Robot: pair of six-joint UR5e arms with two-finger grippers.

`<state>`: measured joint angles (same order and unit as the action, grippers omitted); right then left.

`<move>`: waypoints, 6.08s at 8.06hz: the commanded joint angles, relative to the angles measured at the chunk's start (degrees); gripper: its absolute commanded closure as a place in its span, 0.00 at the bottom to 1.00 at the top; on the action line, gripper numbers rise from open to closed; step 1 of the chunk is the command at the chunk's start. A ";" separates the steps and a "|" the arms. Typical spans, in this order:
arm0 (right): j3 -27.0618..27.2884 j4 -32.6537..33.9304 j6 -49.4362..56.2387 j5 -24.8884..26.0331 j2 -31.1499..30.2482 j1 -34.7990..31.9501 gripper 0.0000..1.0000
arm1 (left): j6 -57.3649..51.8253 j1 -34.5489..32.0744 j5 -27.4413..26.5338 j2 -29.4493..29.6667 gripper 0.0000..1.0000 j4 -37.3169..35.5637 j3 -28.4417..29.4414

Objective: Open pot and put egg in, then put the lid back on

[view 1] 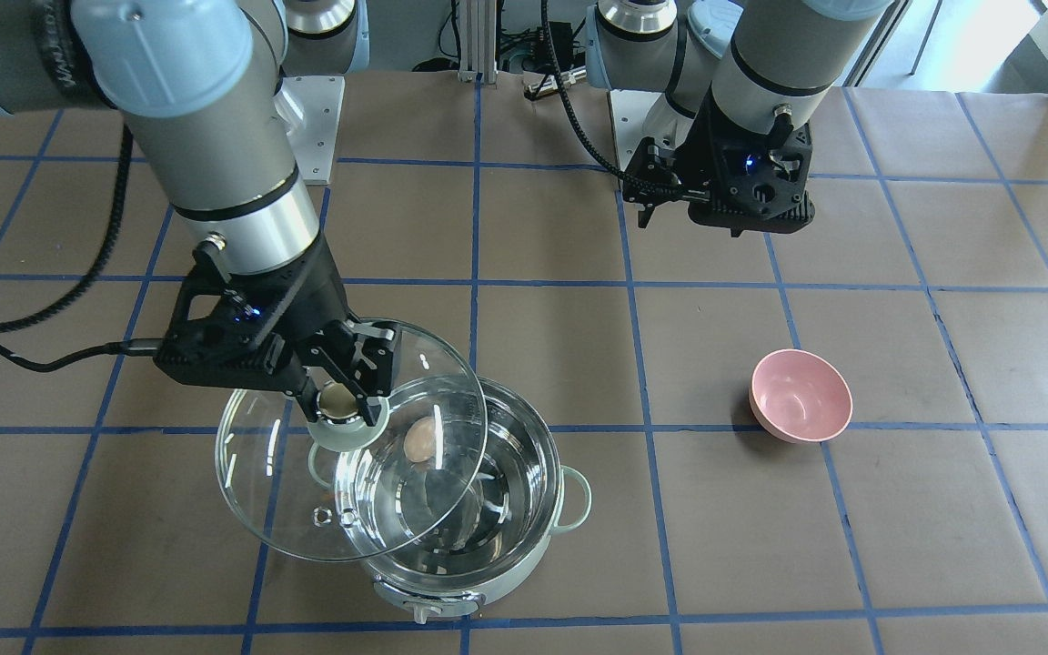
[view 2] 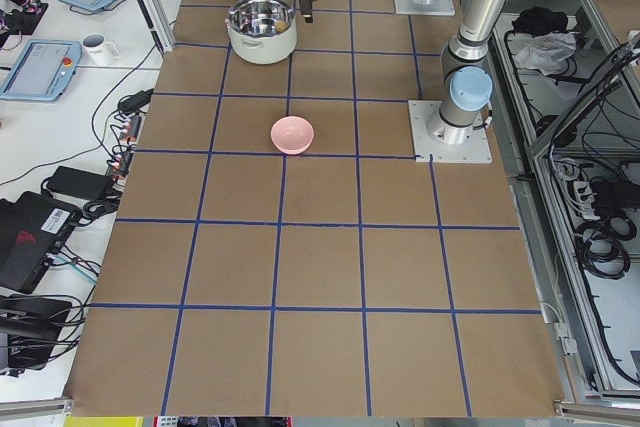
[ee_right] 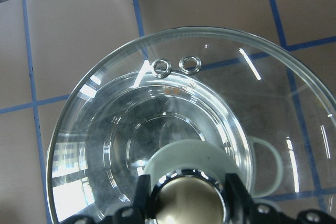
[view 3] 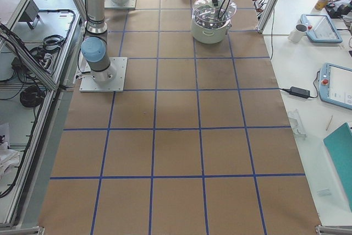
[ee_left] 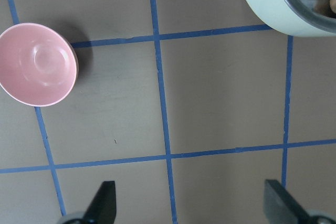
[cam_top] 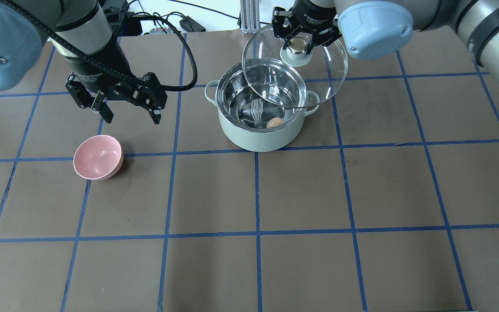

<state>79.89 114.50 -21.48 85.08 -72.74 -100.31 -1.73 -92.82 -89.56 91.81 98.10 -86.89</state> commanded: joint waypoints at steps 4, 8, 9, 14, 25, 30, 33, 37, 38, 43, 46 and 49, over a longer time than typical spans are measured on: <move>0.00 7.32 -10.25 0.00 7.44 -4.54 1.00 | -0.03 0.27 -0.62 -0.32 0.00 -0.10 -0.04; 0.17 7.14 -13.41 -0.09 7.97 -4.54 1.00 | -0.03 0.62 -1.41 -0.75 0.00 -0.54 0.05; 0.35 6.97 -13.50 -0.09 7.97 -4.63 1.00 | 0.06 0.62 -1.41 -1.28 0.00 -0.63 0.05; 0.70 6.44 -12.53 -0.09 8.06 -5.60 0.98 | 0.15 0.71 -1.50 -2.60 0.00 -1.07 0.58; 1.49 6.70 -12.27 0.00 8.32 -5.60 0.75 | 0.15 0.62 -1.41 -2.69 0.00 -0.98 0.58; 1.67 6.87 -12.36 0.09 8.32 -5.60 0.57 | 0.59 0.53 -1.32 -2.69 0.00 -1.07 0.58; 1.67 7.31 -12.36 0.09 8.32 -5.51 0.52 | 0.59 0.53 -1.32 -2.69 0.00 -1.07 0.58; 1.67 7.32 -12.27 0.09 8.32 -5.51 0.45 | 0.50 0.71 -1.32 -2.69 0.00 -1.07 0.58; 1.67 7.40 -12.27 0.09 8.32 -5.60 0.37 | 0.50 0.71 -1.32 -2.69 0.00 -1.07 0.58; 1.67 7.32 -11.49 0.09 7.97 -5.08 0.00 | 0.33 0.80 -1.32 -2.69 0.00 -1.07 0.58; 1.49 -0.89 2.62 0.00 0.97 1.49 0.00 | 0.33 0.80 -1.32 -2.69 0.00 -1.07 0.58; 1.40 -16.79 20.54 0.35 -10.44 11.07 0.00 | 0.15 0.89 -1.32 -2.69 0.00 -1.15 0.58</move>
<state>81.34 107.67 -11.65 85.12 -76.04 -95.07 -1.45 -91.98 -90.88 89.12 96.99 -86.28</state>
